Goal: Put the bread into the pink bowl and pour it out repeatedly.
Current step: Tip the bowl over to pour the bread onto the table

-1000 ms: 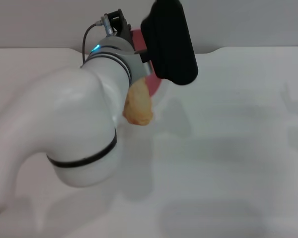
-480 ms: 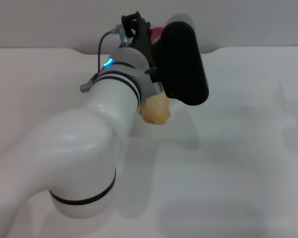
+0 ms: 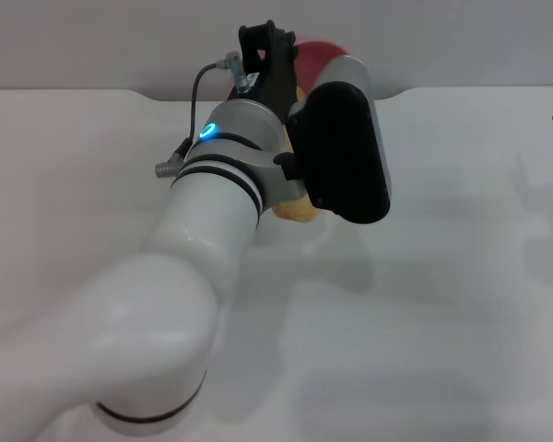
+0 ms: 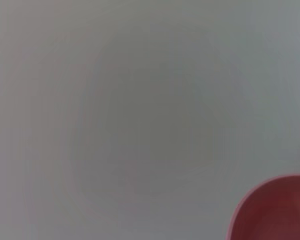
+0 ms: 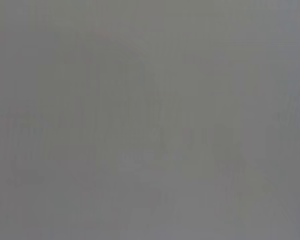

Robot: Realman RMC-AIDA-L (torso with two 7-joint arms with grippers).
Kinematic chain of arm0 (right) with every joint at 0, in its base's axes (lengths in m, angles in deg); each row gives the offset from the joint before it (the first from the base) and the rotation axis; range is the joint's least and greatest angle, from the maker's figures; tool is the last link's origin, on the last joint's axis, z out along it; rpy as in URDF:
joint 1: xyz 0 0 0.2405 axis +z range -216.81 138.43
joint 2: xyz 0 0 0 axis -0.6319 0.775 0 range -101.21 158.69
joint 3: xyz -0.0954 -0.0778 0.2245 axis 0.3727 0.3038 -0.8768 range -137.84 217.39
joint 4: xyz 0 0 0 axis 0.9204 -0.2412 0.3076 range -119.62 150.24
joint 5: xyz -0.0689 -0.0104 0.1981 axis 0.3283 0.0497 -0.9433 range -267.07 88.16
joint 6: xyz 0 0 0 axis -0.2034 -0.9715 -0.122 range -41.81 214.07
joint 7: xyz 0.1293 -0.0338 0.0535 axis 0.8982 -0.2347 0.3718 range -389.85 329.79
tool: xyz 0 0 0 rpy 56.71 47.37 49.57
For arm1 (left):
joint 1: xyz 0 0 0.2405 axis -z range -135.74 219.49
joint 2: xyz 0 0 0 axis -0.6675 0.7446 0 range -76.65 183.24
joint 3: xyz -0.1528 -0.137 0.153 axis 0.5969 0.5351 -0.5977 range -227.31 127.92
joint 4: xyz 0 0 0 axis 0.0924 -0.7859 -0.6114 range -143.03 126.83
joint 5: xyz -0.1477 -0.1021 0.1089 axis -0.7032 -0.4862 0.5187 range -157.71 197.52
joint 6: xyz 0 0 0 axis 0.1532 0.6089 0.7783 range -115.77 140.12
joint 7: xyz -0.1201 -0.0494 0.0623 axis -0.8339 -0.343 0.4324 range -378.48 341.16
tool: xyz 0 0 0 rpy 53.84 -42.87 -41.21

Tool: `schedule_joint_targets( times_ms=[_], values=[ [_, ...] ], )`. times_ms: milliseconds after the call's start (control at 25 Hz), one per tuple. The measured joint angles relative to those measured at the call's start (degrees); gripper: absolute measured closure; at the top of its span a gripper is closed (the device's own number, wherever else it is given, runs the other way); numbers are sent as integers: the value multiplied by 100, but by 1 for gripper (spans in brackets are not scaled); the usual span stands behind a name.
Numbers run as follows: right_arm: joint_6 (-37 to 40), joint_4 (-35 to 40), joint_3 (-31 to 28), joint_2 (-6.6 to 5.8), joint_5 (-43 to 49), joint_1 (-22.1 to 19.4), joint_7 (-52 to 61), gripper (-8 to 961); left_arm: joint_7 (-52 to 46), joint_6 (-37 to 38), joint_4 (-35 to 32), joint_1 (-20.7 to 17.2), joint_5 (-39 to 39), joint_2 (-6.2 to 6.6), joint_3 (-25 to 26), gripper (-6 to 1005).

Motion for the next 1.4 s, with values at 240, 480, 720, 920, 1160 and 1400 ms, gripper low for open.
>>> schedule_joint_targets(
  times_ms=[240, 480, 720, 920, 1160, 1400],
  values=[
    [0, -26, 0, 0, -17, 17, -3, 134, -69, 35, 74, -52, 454, 0, -199, 957],
    [3, -39, 19, 0, -3, 28, -4, 134, -188, 48, 217, -82, 822, 0, -402, 957],
    [90, -55, 81, -9, 7, 34, -4, 135, -129, 109, 331, -108, 1066, 0, -546, 956],
    [96, -55, 87, -6, 10, 32, 7, 135, -170, 133, 356, -166, 1332, 0, -615, 956],
    [102, -42, 95, -2, 6, 16, 28, 135, -783, 18, 458, -230, 1864, 0, -625, 956],
    [102, -6, 97, 1, -27, -2, 41, 135, -1509, -188, 706, -304, 2606, 0, -728, 956]
  ],
)
